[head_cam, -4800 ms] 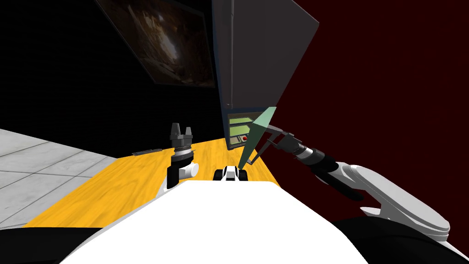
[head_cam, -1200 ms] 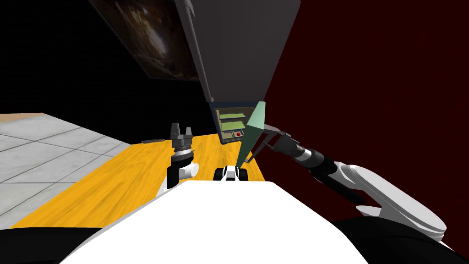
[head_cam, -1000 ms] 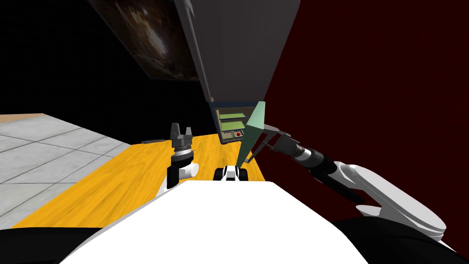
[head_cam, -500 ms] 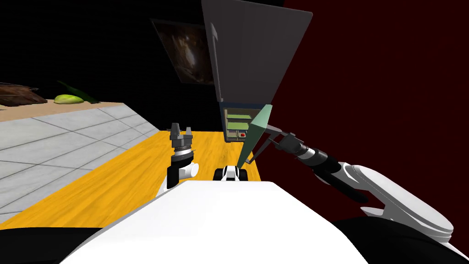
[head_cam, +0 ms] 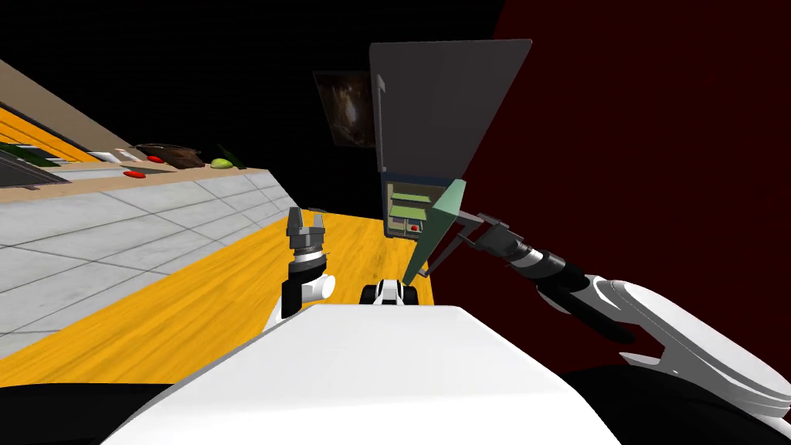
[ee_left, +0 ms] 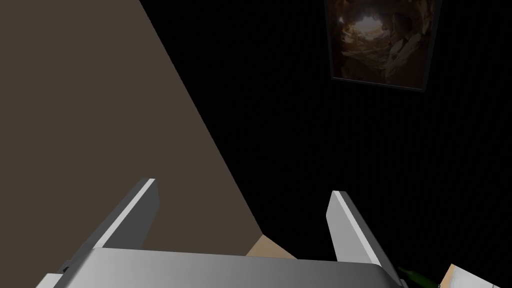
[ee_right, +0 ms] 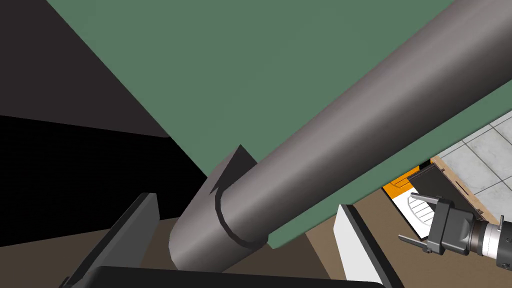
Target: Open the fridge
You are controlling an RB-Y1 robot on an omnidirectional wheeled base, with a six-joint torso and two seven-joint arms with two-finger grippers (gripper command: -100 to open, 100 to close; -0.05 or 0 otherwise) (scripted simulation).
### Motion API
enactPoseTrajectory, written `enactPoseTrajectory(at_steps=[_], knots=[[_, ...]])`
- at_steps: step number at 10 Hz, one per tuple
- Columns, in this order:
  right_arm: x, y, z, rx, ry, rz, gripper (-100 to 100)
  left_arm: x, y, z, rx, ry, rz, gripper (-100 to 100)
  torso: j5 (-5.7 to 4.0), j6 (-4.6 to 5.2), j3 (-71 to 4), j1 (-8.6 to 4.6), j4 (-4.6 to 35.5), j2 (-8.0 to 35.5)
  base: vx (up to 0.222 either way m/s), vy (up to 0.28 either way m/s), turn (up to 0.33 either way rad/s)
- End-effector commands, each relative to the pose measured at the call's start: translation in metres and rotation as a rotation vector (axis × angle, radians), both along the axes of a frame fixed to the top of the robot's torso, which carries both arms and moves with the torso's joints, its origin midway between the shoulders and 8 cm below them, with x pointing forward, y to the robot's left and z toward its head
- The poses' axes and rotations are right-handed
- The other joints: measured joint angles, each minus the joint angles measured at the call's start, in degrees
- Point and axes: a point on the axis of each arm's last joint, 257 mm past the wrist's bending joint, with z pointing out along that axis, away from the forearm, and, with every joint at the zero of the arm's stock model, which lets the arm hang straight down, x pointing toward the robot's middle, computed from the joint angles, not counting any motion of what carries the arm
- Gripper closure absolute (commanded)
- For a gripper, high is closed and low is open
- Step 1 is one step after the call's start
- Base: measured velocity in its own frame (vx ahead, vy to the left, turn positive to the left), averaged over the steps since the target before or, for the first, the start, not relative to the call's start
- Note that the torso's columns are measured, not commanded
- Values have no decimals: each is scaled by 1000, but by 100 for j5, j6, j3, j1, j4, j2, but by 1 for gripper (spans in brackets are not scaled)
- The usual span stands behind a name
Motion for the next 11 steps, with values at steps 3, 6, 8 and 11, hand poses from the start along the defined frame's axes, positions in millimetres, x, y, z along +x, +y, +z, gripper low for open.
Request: enactPoseTrajectory(at_steps=[3,6,8,11], knots=[[-1,11,33,-1,8,38,-100,0,0,0,0,0,0,0,-63,-60,-32,26,-52,-131,17,9,-81],[-1,11,35,4,7,38,0,0,0,0,0,0,0,0,-56,-59,-30,23,-50,-119,4,7,-26],[-1,11,35,4,7,38,0,0,0,0,0,0,0,0,-62,-60,-21,32,-47,-118,0,0,0],[-1,11,35,4,7,38,0,0,0,0,0,0,0,0,-62,-58,-21,34,-47,-119,0,0,0]])
